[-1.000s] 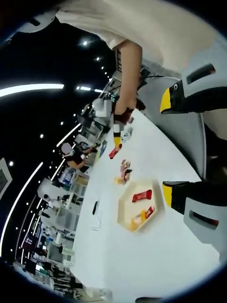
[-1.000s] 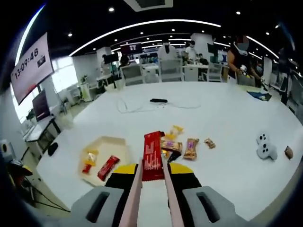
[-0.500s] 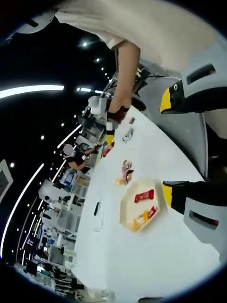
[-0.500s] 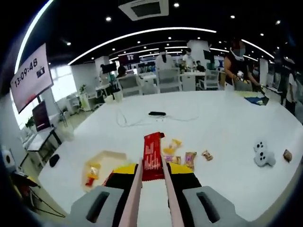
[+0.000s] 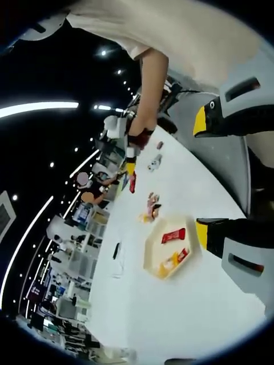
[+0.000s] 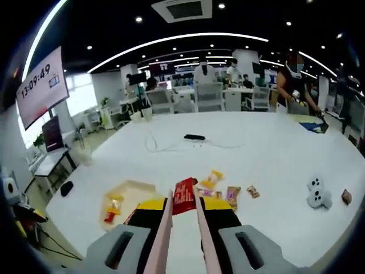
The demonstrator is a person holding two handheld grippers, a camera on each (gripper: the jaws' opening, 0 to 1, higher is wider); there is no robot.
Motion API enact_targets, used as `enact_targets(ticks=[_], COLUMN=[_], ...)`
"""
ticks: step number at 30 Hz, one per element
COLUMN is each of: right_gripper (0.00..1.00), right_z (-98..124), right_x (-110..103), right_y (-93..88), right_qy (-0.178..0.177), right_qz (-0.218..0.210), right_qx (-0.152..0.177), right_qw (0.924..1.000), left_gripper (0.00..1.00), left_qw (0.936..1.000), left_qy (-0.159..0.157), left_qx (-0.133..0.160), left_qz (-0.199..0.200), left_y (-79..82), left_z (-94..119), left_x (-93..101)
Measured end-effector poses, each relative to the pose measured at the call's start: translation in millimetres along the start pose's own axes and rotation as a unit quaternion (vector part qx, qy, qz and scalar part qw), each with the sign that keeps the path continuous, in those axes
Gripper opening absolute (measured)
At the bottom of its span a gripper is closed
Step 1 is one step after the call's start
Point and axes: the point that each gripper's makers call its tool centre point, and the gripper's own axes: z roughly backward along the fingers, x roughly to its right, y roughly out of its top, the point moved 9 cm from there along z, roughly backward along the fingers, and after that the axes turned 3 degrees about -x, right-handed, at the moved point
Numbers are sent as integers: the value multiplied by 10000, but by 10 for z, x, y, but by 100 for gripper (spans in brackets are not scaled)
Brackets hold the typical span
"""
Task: Place the target food into the container with the food tongs after gripping and lifting it, then release it inside without dropping or visibly crushing the food.
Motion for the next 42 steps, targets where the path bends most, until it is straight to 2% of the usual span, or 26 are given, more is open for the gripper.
enact_targets(ticks=[18, 42], right_gripper=[21, 22], right_z=[-9, -151], right_x=[-63, -398], right_y=[79, 230], right_qy=[152, 577], right_qz=[-147, -66], right_qx=[182, 324], right_qw=[9996, 9978], left_gripper=[56, 56], left_qw=[9999, 9997], left_qy=[72, 170], left_qx=[73, 139], left_qz=[58, 115], left_y=[-31, -52], left_z=[26, 88], left_x=[-14, -34])
